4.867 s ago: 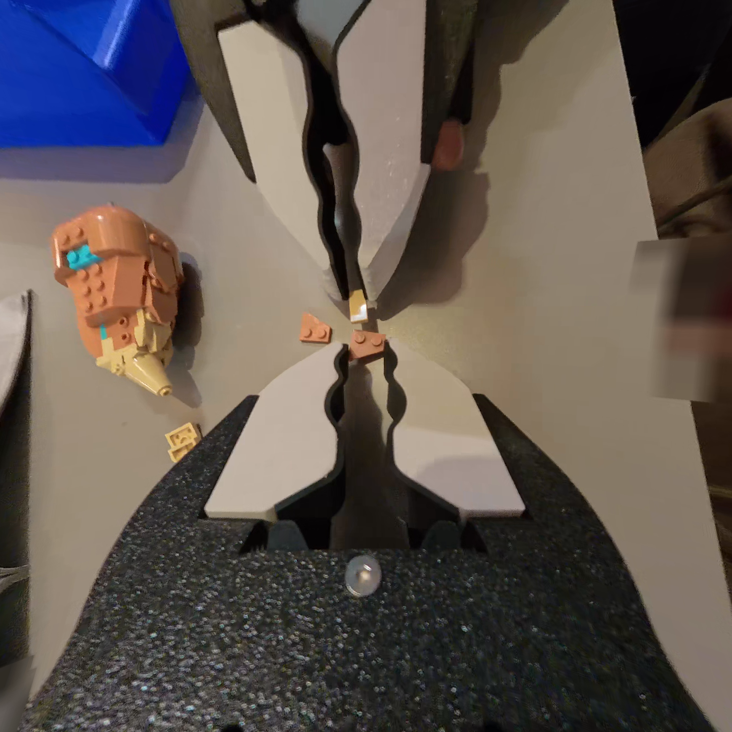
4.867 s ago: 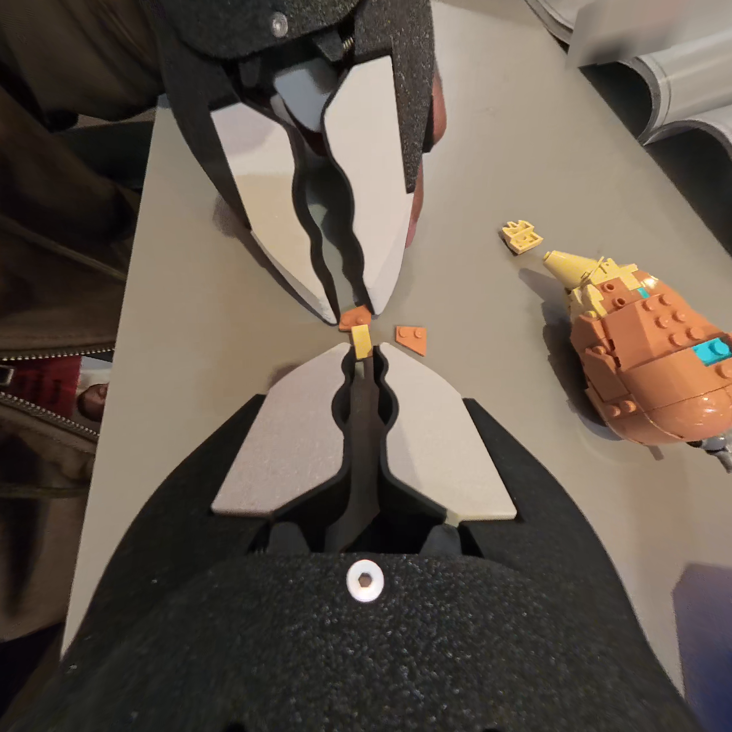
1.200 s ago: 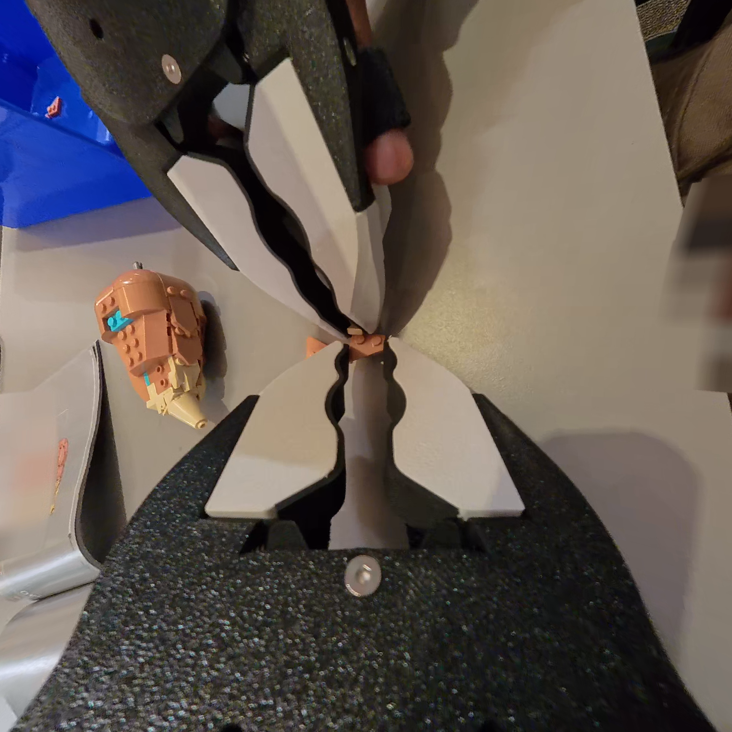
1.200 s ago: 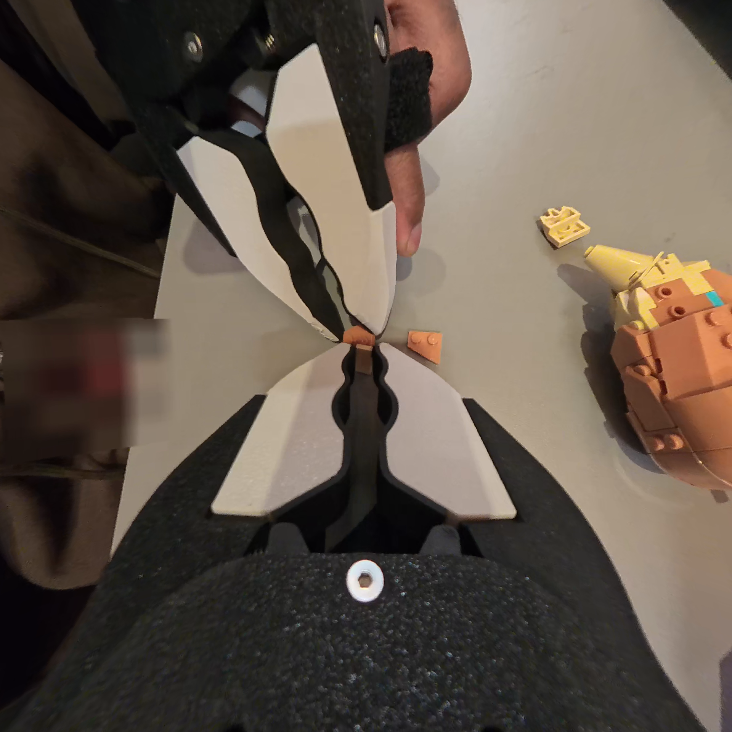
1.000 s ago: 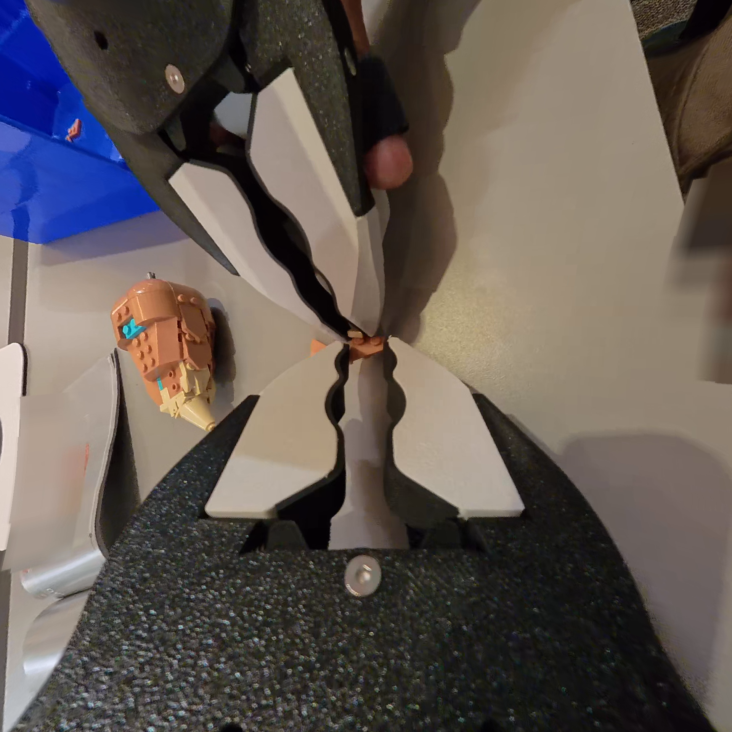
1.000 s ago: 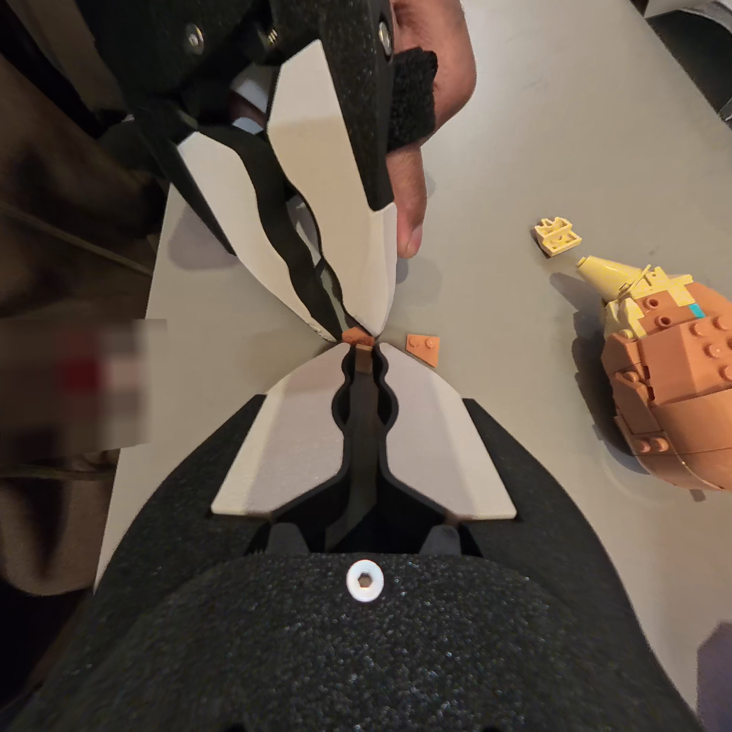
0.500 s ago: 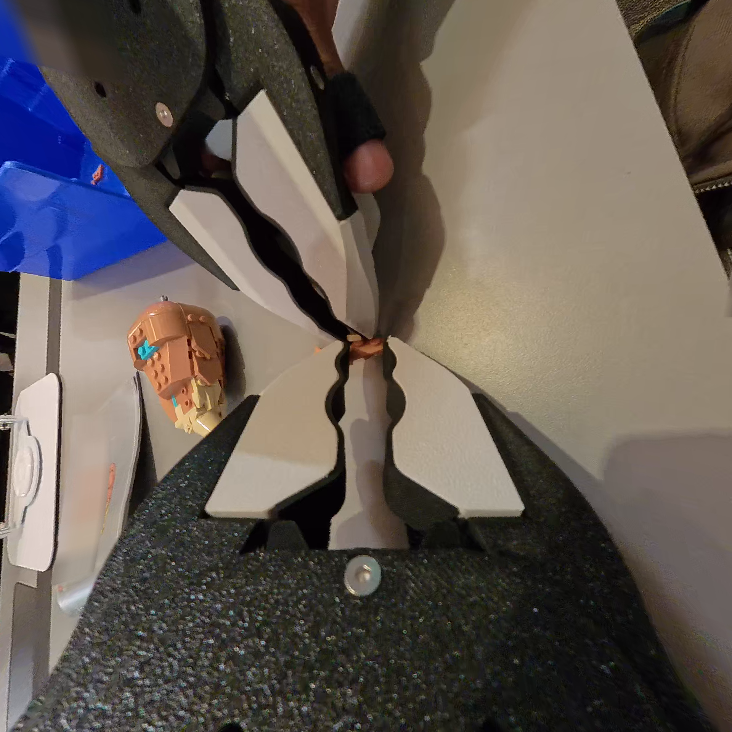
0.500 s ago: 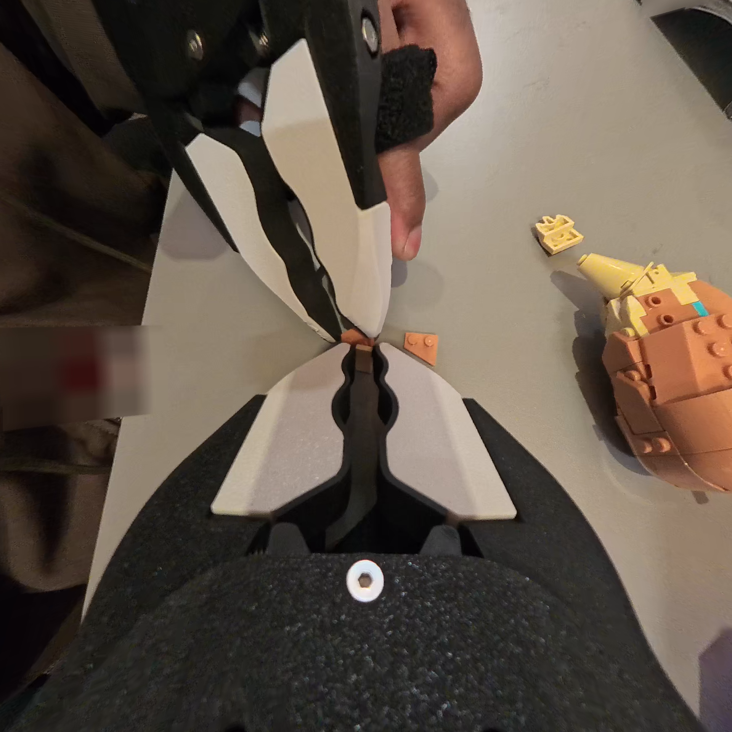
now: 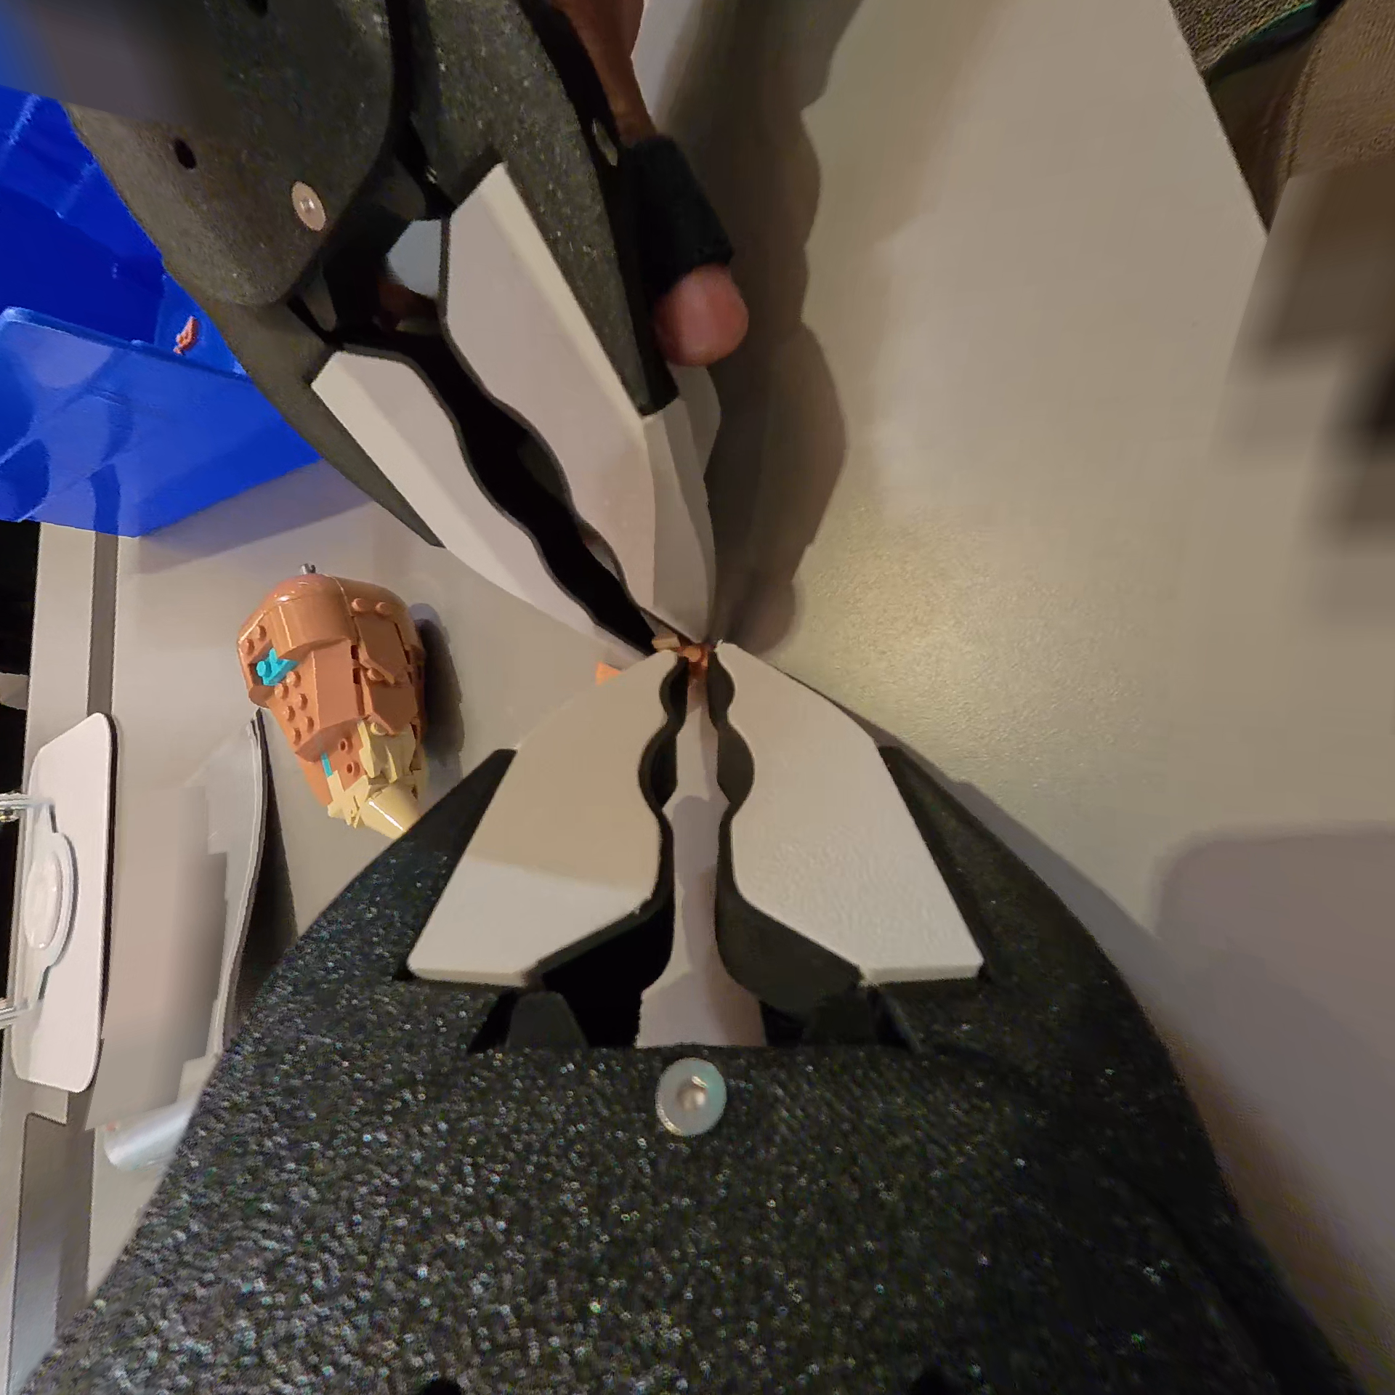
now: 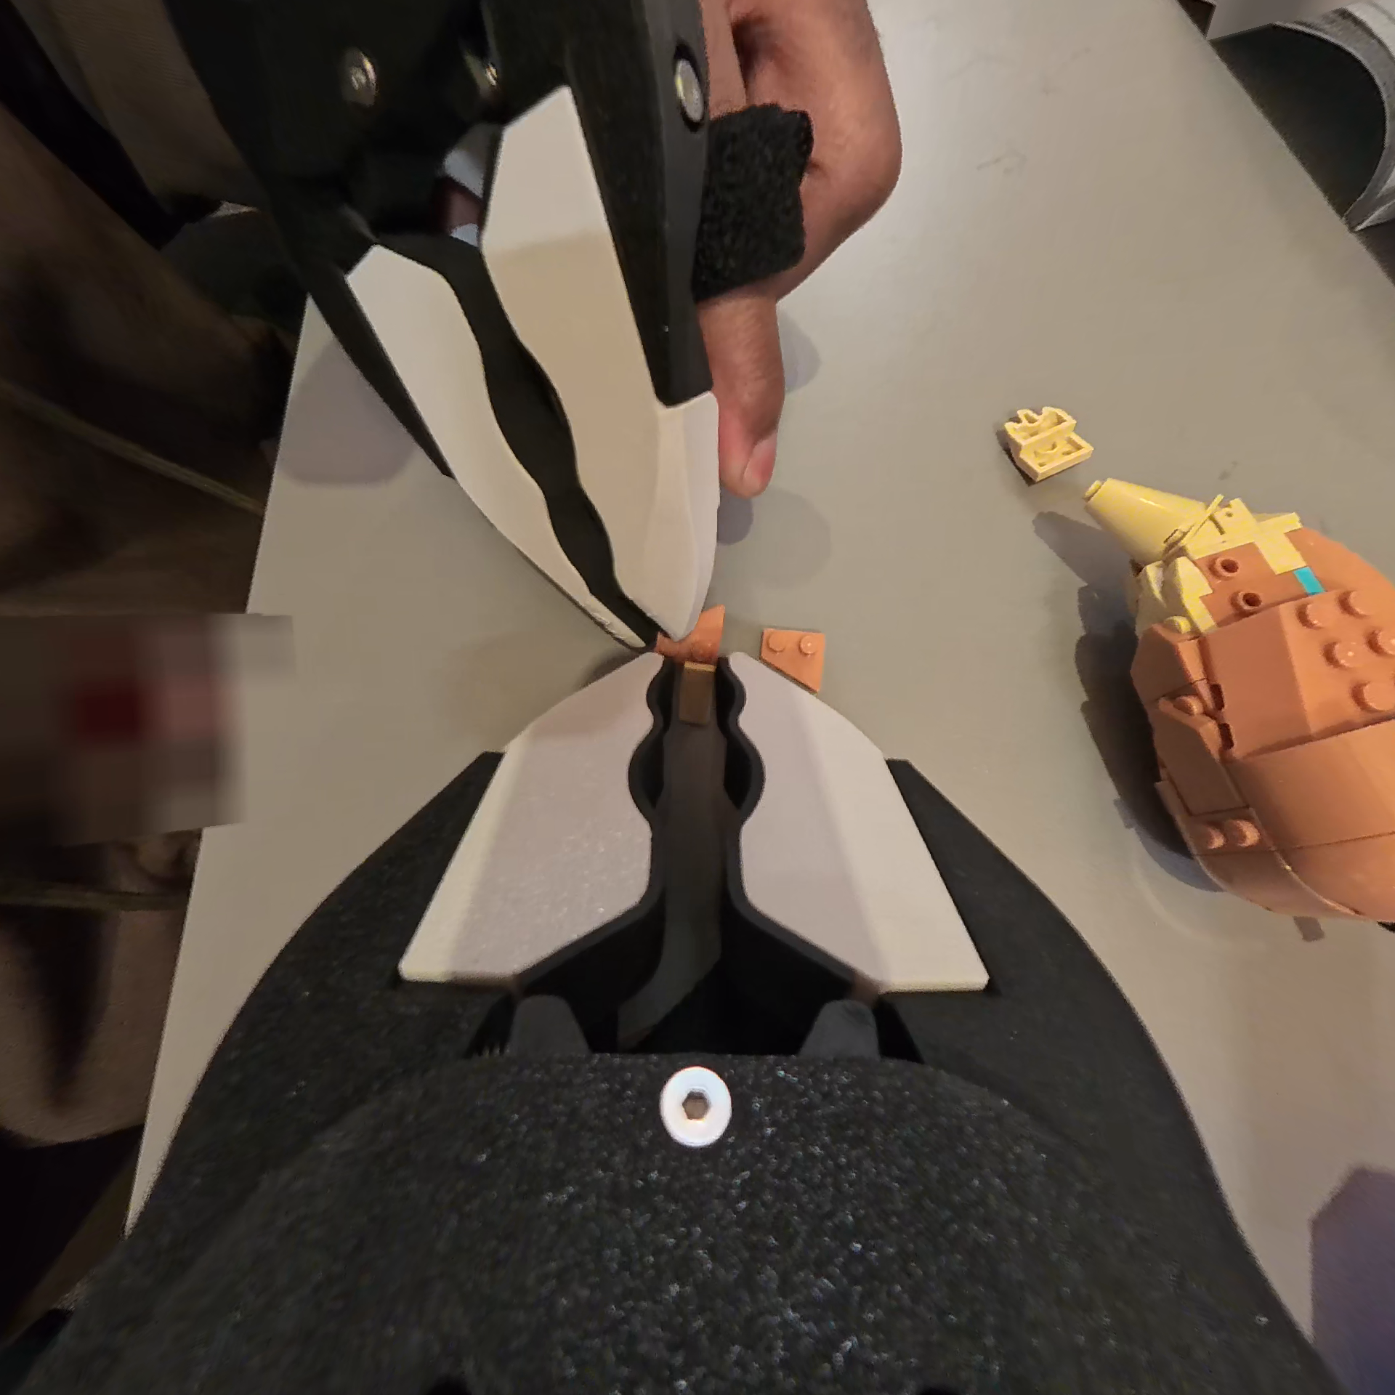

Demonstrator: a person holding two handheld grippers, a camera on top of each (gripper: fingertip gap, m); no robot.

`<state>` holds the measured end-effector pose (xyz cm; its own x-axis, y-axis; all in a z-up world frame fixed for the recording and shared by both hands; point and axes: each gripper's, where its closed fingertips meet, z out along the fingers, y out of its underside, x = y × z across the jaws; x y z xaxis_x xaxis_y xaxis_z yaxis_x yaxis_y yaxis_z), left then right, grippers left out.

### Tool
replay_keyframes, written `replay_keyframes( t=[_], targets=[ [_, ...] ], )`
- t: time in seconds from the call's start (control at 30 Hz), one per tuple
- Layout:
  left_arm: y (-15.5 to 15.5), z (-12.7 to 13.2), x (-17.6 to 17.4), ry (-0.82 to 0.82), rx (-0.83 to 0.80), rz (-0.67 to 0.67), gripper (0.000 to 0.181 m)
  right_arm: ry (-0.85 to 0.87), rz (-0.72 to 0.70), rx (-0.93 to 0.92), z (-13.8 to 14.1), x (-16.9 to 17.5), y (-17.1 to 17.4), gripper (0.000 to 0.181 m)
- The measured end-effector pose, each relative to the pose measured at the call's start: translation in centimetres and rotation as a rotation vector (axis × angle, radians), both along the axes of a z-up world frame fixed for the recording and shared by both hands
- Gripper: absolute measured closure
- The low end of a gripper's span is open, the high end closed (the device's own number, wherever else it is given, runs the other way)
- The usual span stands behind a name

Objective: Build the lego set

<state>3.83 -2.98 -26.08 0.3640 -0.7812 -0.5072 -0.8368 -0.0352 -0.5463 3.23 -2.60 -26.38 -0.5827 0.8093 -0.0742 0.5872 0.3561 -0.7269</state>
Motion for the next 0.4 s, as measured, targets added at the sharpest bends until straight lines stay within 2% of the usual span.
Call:
replay_keyframes(
  t=[0.23, 0.4],
  targets=[
    [0.1, -0.1, -0.2, -0.048, -0.02, 0.029, 0.173, -0.001, 0.0, 0.003, 0.0, 0.0, 0.0, 0.17],
    [-0.4, 0.2, -1.1, -0.192, -0.124, 0.153, 0.165, 0.0, -0.003, 0.009, 0.0, 0.0, -0.2, 0.17]
  ],
)
